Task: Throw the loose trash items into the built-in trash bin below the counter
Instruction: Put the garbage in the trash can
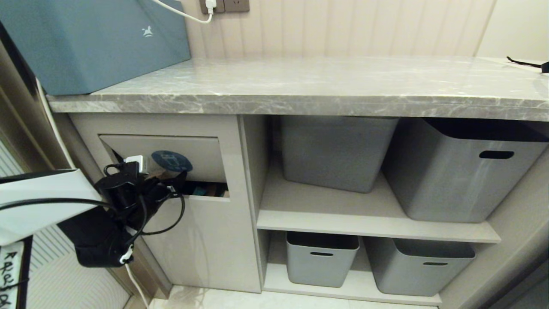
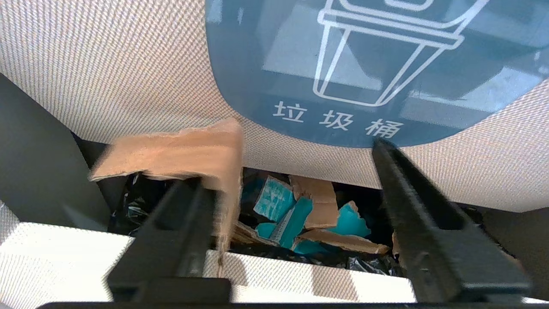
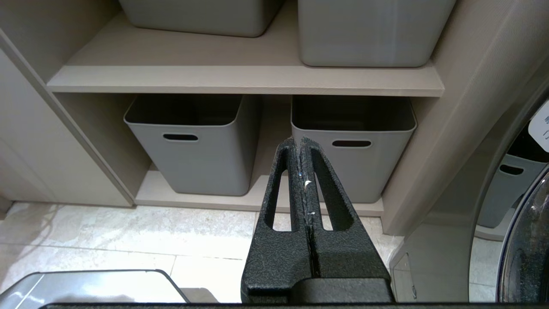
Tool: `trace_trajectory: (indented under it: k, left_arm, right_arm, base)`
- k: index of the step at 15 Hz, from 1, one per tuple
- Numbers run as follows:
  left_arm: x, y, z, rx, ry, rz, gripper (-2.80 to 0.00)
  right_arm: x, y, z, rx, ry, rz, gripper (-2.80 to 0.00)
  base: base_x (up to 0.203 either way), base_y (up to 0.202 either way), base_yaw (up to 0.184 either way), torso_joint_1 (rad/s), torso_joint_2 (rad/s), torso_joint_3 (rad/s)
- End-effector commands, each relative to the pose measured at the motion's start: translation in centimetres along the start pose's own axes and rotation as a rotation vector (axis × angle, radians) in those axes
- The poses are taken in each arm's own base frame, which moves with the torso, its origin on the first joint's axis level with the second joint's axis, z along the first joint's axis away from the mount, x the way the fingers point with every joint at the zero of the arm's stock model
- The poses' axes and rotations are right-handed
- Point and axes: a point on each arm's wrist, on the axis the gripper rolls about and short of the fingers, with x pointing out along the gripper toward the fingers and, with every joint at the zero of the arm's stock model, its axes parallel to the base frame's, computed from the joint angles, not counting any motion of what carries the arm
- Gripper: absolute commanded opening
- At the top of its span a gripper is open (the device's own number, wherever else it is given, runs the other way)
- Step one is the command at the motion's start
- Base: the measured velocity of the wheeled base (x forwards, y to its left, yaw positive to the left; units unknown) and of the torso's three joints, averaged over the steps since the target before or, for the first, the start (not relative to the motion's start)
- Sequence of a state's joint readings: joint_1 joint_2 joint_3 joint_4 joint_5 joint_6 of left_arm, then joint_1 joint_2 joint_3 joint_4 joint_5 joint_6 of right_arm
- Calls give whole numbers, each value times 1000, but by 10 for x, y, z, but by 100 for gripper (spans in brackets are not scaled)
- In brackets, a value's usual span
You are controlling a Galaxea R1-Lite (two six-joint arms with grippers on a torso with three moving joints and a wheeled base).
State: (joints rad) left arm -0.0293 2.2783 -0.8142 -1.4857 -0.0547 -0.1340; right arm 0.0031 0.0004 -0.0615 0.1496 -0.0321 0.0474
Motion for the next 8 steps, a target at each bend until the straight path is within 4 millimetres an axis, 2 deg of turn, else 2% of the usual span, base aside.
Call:
trace_trajectory:
  k: [1,5,8]
  left_arm:
    - [5,-2,5,2,-34,-9,0]
    - [20,-2,7,44,-26,-5,0]
    - [23,-2,9,75,-16,-17,0]
  right_arm:
    - [0,0,0,0,2,0,-280]
    - [0,0,0,0,2,0,-280]
    - [0,0,0,0,2,0,-280]
  base:
    - [0,0,0,0,0,0]
    - [0,0,0,0,0,0]
    - [0,0,0,0,0,0]
